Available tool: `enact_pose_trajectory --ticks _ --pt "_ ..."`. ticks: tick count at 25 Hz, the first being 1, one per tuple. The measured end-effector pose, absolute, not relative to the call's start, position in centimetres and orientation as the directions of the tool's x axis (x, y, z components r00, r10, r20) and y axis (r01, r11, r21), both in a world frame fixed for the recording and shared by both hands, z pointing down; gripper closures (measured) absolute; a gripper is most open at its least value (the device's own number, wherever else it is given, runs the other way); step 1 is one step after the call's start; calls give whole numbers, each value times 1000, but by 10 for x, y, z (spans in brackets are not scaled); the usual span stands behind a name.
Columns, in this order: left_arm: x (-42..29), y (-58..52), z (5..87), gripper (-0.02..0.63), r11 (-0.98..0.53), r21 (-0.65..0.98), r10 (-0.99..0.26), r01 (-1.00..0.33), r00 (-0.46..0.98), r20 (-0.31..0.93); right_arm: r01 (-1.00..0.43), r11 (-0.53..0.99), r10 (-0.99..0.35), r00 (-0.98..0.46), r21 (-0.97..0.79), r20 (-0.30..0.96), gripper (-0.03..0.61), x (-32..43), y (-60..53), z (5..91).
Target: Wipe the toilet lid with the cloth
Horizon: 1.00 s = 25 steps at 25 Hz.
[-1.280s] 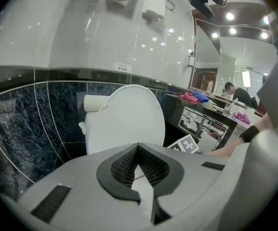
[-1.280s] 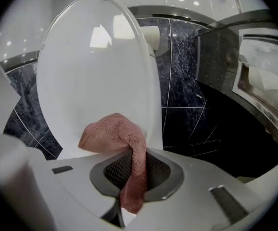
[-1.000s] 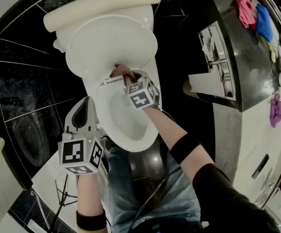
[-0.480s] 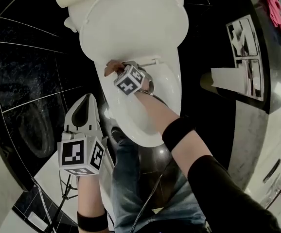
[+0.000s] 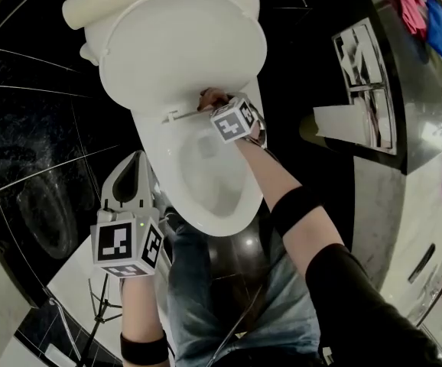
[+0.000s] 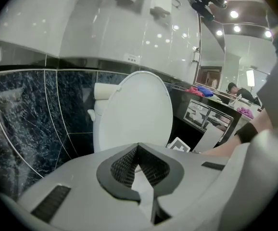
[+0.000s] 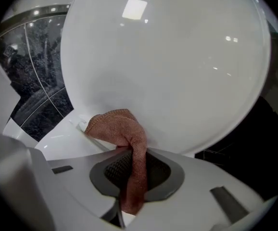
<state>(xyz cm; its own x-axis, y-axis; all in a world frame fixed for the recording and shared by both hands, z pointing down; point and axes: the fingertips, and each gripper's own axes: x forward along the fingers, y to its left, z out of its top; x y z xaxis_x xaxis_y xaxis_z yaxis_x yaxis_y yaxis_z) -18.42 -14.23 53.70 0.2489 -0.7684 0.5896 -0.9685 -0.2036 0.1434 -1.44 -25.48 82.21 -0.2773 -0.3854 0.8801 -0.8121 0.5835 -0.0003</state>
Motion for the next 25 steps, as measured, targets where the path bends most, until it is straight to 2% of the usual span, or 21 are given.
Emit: enact_pose_trajectory --ticks 5,8,15,19,25 --pt "-163 -147 531 614 -214 145 -773 -966 259 580 -854 519 -406 -211 34 889 511 30 -263 814" --pt "-153 -144 526 614 -215 157 -759 -964 266 594 -861 509 -430 -237 17 871 512 31 -254 786" --pt "-133 -145 485 614 -222 168 -762 -960 278 585 -799 602 -587 -429 15 686 511 -7 -260 595" --pt "-134 -146 455 614 -216 171 -779 -961 275 563 -745 661 -645 -508 85 570 511 -35 -280 488" --pt "-136 -152 433 614 -189 200 -806 -961 268 527 -651 714 -670 -530 257 520 511 -75 -316 416"
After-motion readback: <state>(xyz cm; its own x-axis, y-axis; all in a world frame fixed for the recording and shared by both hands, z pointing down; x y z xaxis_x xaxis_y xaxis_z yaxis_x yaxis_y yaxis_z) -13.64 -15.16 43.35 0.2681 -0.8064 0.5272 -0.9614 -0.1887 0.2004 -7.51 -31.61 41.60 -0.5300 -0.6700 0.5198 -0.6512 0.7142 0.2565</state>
